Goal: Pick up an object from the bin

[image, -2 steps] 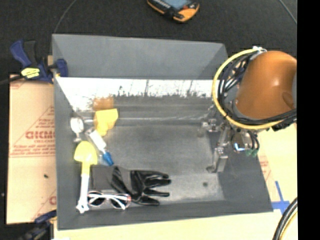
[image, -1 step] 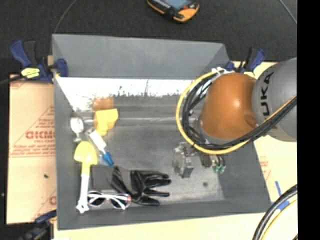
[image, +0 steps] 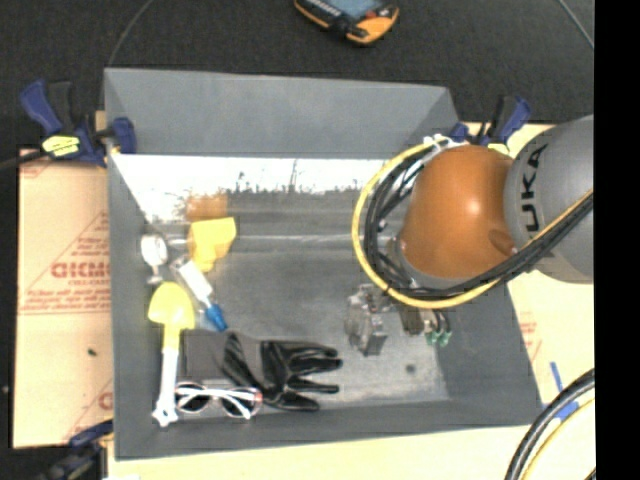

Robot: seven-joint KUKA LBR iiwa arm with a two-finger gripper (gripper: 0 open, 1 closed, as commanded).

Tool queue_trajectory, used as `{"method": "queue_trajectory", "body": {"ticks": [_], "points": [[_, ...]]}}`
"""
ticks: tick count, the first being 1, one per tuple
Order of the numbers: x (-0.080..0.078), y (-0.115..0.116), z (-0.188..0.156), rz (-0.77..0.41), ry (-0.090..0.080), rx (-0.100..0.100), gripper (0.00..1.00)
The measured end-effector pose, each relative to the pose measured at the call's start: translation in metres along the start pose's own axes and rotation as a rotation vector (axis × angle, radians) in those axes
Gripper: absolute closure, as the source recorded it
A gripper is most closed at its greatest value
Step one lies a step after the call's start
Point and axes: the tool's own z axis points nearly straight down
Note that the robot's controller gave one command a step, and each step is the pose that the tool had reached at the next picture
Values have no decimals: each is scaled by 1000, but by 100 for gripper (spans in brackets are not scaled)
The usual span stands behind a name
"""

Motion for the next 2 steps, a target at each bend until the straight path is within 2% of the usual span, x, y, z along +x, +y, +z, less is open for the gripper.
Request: {"method": "queue_trajectory", "body": {"ticks": [1,2], "points": [[-1,1,0,5,0,1,100],[-21,13,-6,-61,-4,0,0]]}}
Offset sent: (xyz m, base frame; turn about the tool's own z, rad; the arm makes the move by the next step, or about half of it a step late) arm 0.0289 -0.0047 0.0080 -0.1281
